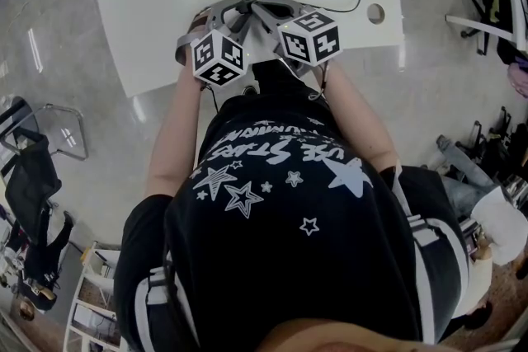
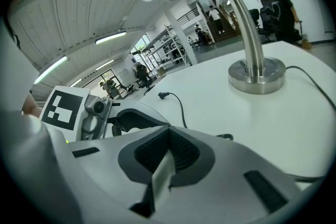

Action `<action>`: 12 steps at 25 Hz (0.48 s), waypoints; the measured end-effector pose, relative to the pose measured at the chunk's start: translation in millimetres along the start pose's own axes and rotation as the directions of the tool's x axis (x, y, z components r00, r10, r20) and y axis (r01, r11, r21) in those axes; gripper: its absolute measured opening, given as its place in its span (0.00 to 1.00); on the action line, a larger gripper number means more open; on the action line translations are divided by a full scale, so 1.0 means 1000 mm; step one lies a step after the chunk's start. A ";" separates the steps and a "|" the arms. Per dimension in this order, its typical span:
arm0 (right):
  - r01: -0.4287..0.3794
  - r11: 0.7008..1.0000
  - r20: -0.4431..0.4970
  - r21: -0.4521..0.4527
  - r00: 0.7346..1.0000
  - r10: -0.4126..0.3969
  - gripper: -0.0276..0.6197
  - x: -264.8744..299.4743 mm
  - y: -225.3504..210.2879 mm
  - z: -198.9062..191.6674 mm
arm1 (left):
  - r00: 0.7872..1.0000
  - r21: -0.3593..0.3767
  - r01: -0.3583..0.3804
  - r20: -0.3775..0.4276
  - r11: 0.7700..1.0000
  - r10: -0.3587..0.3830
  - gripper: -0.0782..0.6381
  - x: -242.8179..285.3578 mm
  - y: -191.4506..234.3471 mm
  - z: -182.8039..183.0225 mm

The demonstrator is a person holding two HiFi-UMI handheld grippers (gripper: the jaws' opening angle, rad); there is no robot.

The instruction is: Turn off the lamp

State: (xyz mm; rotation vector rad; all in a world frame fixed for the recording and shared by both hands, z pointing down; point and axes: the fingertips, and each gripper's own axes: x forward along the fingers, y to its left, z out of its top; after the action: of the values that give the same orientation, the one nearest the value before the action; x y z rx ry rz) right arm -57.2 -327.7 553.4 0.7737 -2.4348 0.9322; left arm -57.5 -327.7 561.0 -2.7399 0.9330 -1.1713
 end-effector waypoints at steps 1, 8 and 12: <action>0.000 1.000 0.001 0.004 1.000 0.000 0.05 -0.001 -0.001 0.000 | 1.000 -0.008 0.006 0.000 1.000 -0.006 0.30 0.001 0.000 0.001; 0.005 0.999 -0.008 0.037 1.000 -0.004 0.05 0.002 -0.006 0.005 | 0.999 -0.060 0.039 0.012 0.997 -0.038 0.30 0.002 0.004 0.001; -0.002 0.998 -0.020 0.063 1.000 0.004 0.05 0.004 -0.007 0.003 | 0.999 -0.072 0.045 0.012 0.996 -0.044 0.30 0.002 0.004 -0.002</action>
State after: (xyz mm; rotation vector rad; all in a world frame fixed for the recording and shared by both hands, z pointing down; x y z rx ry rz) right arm -56.6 -335.8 556.8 0.7787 -2.4000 1.0176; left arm -59.7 -331.4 562.2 -2.8347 0.9357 -1.1512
